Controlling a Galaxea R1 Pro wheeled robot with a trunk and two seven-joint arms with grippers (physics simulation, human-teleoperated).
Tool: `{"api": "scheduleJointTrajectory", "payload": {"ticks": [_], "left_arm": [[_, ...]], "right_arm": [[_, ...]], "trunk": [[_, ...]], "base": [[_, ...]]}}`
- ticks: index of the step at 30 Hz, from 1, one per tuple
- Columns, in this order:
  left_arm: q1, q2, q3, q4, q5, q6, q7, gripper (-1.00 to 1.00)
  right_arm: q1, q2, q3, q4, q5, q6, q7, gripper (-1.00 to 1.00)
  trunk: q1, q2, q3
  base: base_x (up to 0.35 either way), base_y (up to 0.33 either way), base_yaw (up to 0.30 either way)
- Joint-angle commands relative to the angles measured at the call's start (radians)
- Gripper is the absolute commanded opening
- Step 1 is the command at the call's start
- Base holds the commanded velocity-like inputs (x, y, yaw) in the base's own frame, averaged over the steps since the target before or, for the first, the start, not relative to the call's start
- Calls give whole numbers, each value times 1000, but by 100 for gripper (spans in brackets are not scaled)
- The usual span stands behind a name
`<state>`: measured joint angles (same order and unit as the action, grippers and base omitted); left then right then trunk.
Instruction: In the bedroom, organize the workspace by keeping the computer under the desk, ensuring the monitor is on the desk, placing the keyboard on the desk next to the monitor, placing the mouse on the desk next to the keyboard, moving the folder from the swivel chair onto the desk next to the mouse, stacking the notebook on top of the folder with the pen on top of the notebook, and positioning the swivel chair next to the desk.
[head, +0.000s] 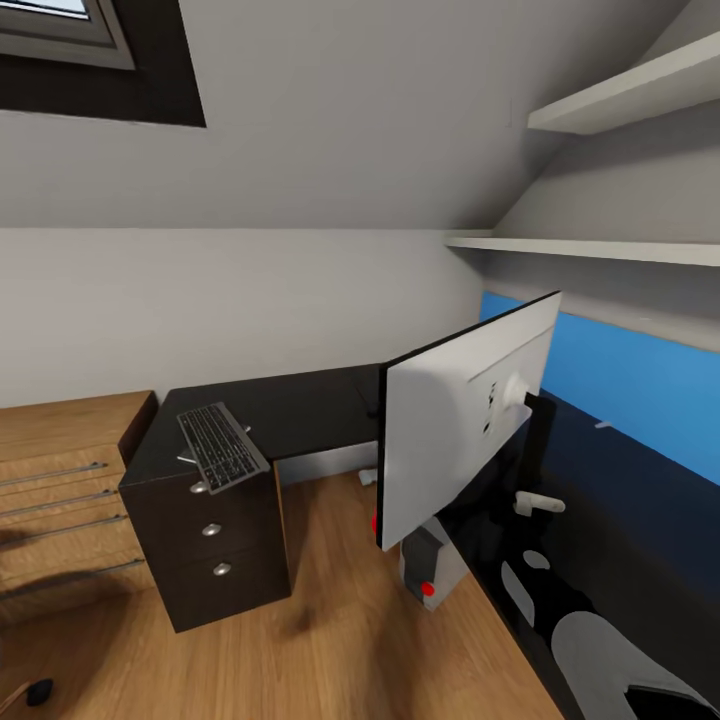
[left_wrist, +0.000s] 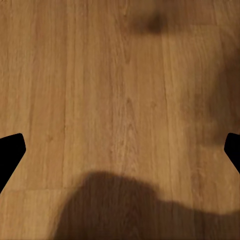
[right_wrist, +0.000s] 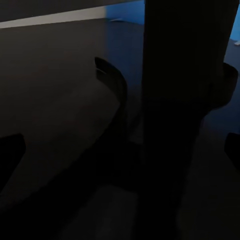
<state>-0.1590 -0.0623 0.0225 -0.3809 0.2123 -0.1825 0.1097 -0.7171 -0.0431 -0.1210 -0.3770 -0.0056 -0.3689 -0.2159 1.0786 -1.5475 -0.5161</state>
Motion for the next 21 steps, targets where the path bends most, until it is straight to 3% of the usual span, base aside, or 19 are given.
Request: {"api": "scheduleJointTrajectory", "payload": {"ticks": [1, 21], "left_arm": [[-1, -1, 2, 0, 3, -3, 1, 100], [-1, -1, 2, 0, 3, -2, 1, 100]], "right_arm": [[-1, 0, -2, 1, -1, -4, 0, 100], [-1, -10, -3, 4, -1, -4, -5, 100]], "trunk": [[0, 0, -1], [0, 0, -1]], "base": [[39, 0, 0], [8, 0, 0]]}}
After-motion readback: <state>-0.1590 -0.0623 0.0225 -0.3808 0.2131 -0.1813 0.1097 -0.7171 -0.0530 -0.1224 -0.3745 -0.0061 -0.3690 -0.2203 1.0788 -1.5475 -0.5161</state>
